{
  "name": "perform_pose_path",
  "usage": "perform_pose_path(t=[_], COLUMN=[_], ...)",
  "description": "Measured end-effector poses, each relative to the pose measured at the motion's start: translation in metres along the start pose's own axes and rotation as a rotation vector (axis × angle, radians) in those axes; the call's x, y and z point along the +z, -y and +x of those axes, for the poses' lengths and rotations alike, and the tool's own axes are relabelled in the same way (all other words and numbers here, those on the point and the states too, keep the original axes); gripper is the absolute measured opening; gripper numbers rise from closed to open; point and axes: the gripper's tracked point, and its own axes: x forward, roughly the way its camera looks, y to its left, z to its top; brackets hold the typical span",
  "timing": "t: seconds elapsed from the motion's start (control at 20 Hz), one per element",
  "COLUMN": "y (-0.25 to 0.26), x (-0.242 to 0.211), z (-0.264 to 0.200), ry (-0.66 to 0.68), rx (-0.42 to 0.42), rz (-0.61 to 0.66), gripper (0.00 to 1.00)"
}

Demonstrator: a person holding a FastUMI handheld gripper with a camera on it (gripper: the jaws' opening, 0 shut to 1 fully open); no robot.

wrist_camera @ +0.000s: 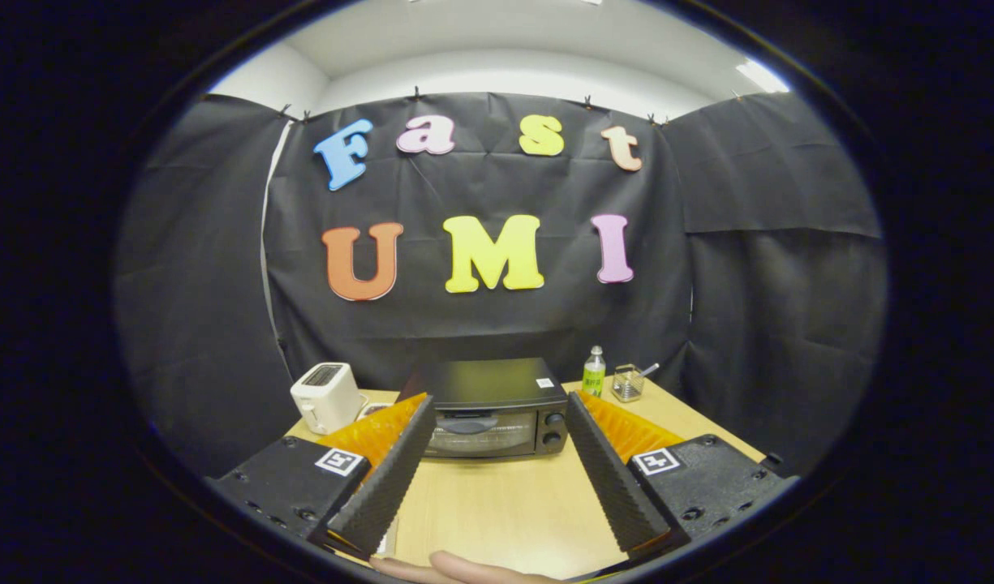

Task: Open the toaster oven, put the food inside, and close the toaster oven door.

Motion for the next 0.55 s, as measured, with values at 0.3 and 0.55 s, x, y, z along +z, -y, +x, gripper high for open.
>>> perform_pose_path(t=[0.3,0.55], y=[0.003,-0.008], x=[0.003,-0.009], z=[-0.027,-0.028], ry=[0.067,0.034], rx=[-0.028,0.015], rz=[-0.082,-0.069], gripper=[1.0,1.0])
